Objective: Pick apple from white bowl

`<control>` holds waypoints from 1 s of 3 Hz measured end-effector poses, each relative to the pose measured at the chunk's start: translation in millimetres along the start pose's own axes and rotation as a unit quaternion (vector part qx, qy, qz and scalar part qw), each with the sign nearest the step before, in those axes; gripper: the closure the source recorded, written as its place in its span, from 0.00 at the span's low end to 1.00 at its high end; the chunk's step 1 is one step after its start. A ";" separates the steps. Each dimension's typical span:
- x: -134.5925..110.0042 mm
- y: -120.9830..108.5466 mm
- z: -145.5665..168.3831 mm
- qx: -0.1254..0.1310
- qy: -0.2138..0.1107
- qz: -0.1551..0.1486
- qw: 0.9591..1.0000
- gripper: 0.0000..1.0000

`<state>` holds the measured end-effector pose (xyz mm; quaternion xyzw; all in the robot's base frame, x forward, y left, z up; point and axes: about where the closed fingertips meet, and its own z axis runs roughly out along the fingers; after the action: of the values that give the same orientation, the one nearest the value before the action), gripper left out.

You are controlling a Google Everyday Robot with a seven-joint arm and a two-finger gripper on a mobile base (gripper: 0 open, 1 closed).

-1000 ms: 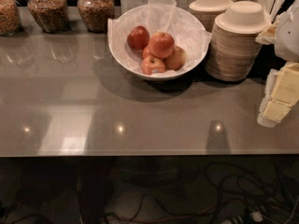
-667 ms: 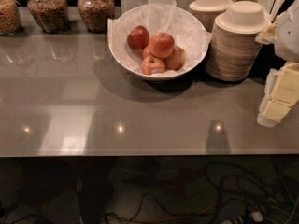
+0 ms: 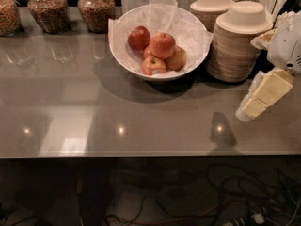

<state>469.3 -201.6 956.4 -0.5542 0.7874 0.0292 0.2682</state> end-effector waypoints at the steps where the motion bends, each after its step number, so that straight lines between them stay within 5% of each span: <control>1: -18.5 -28.4 16.6 0.039 -0.071 0.032 0.996 0.00; 3: -67.0 -83.5 40.7 0.080 -0.159 0.041 0.983 0.00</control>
Offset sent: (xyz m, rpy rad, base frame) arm 0.1261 0.0335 0.0274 0.3373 -0.3040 -0.0989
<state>575.6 -162.2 973.1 -0.4863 0.7567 0.0646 0.4321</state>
